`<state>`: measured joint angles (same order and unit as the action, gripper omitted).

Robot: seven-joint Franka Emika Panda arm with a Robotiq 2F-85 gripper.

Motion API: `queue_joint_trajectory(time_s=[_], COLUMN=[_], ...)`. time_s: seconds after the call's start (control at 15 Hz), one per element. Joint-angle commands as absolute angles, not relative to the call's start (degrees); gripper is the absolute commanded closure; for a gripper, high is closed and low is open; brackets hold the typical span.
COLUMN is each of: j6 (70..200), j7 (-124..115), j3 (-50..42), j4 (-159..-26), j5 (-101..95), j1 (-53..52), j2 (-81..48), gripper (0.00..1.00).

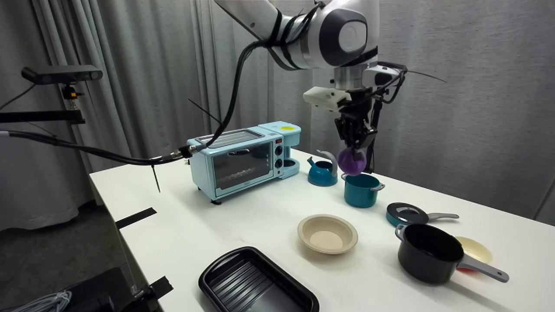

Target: Put the purple plushy on the cream colored plate

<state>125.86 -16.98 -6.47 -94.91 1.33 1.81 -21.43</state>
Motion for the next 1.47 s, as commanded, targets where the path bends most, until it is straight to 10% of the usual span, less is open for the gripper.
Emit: queue_joint_trajectory(time_s=[0.0,1.07,1.13,1.4], j6=[127.03,137.8,138.34,137.94], j7=[-14.51,-16.47,-16.85,-16.76], j3=[-6.47,-6.56,-6.74,-6.68], j4=[-102.04,-109.19,-109.22,-108.6], j5=[-1.47,-9.4,-9.52,-8.98], j1=[1.66,-1.32,-1.7,-2.15], j2=[-20.21,-27.16,-27.35,-26.8], gripper=[0.96,0.96,0.58,0.35])
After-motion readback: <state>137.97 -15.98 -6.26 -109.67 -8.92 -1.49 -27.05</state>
